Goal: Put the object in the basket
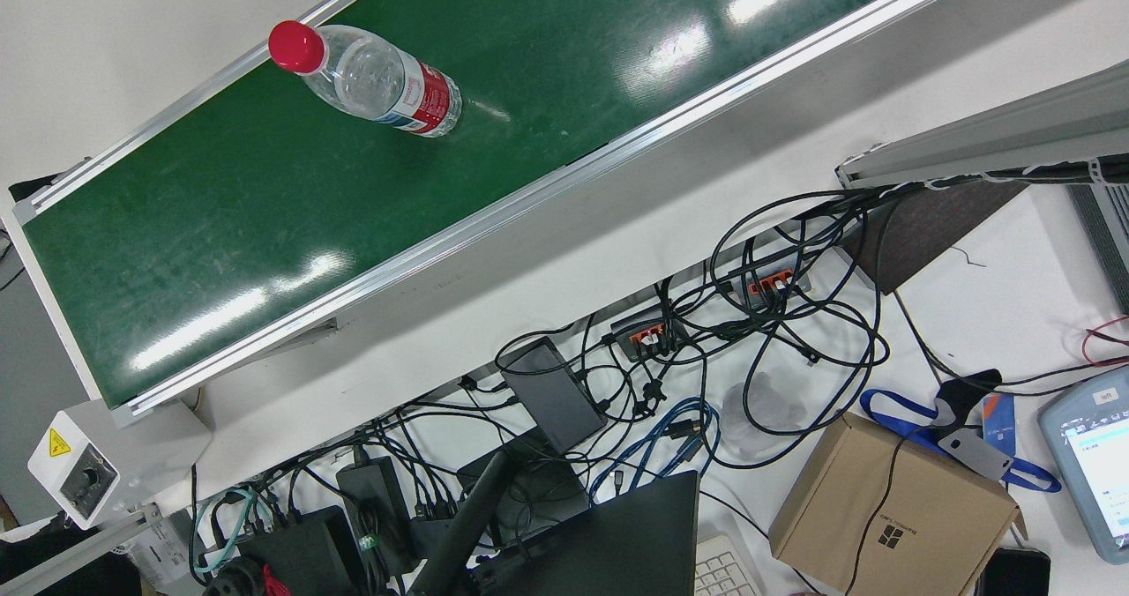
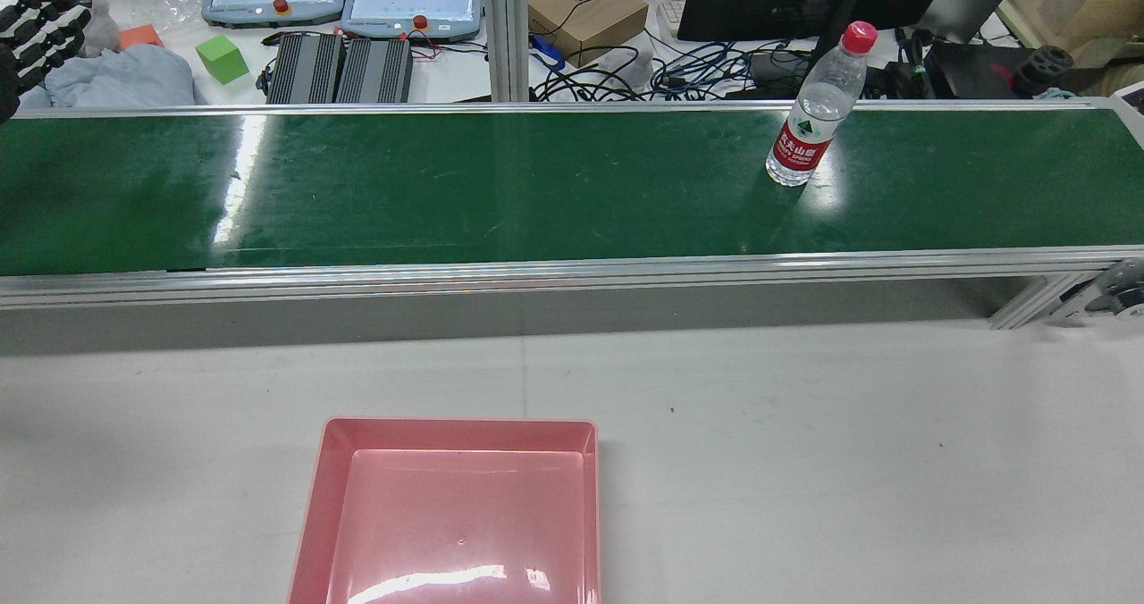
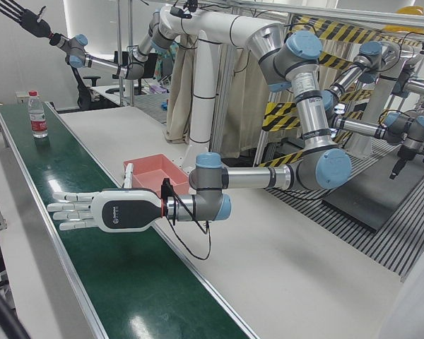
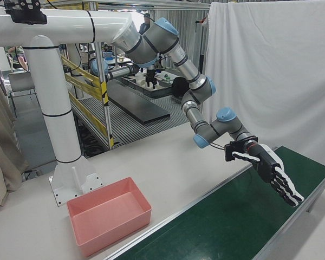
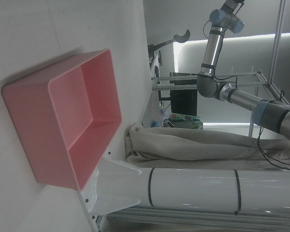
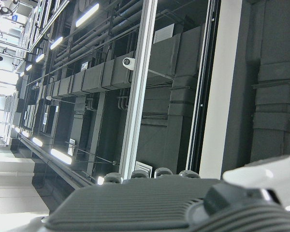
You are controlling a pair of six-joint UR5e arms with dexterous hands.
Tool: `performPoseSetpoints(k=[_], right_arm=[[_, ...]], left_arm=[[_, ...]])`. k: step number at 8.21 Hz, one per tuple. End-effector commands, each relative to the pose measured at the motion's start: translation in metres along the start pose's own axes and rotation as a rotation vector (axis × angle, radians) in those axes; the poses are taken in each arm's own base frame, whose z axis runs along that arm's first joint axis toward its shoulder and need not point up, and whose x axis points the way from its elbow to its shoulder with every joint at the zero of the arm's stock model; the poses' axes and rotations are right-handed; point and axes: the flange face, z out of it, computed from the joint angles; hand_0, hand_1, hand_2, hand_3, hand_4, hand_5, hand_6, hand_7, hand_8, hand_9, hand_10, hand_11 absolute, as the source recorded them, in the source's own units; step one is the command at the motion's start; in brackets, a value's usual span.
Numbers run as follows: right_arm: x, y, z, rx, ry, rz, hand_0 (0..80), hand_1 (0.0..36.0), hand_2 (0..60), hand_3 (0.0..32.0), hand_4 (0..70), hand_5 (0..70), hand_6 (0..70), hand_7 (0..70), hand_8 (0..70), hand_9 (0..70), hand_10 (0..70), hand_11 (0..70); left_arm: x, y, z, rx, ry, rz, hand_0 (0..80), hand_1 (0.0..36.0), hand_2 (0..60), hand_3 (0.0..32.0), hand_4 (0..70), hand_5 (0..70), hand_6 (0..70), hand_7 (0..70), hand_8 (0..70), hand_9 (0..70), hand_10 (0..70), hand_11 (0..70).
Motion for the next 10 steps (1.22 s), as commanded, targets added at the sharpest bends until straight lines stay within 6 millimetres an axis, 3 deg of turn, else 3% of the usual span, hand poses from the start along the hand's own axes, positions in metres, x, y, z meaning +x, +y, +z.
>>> performPoseSetpoints(k=[1, 7, 8, 10], right_arm=[[0.0000, -0.0002, -0.0002, 0.002, 0.000, 0.000, 0.0, 0.0, 0.0, 0.0, 0.0, 0.0, 0.0, 0.0, 0.0, 0.0, 0.0, 0.0], [0.0000, 0.0000, 0.0000, 0.000, 0.000, 0.000, 0.0, 0.0, 0.0, 0.0, 0.0, 0.0, 0.0, 0.0, 0.0, 0.0, 0.0, 0.0], [0.0000, 0.0000, 0.0000, 0.000, 0.000, 0.000, 0.0, 0.0, 0.0, 0.0, 0.0, 0.0, 0.0, 0.0, 0.0, 0.0, 0.0, 0.0], [0.0000, 0.0000, 0.0000, 0.000, 0.000, 0.000, 0.0, 0.0, 0.0, 0.0, 0.0, 0.0, 0.0, 0.0, 0.0, 0.0, 0.0, 0.0]], left_arm=[[-0.0003, 0.0002, 0.0001, 0.000, 0.000, 0.000, 45.6, 0.0, 0.0, 0.6, 3.5, 13.2, 0.0, 0.0, 4.3, 3.4, 0.4, 0.8], [0.0004, 0.0000, -0.0001, 0.000, 0.000, 0.000, 45.7, 0.0, 0.0, 0.2, 3.7, 13.3, 0.0, 0.0, 4.1, 3.2, 0.2, 0.5], [0.0005, 0.0002, 0.0001, -0.001, 0.000, 0.000, 44.7, 0.0, 0.0, 1.6, 0.2, 12.6, 0.0, 0.0, 2.2, 2.0, 0.0, 0.0], [-0.0008, -0.0012, -0.0009, 0.003, -0.002, 0.001, 44.2, 0.0, 0.0, 1.4, 0.0, 12.5, 0.0, 0.0, 1.9, 1.6, 0.0, 0.0]])
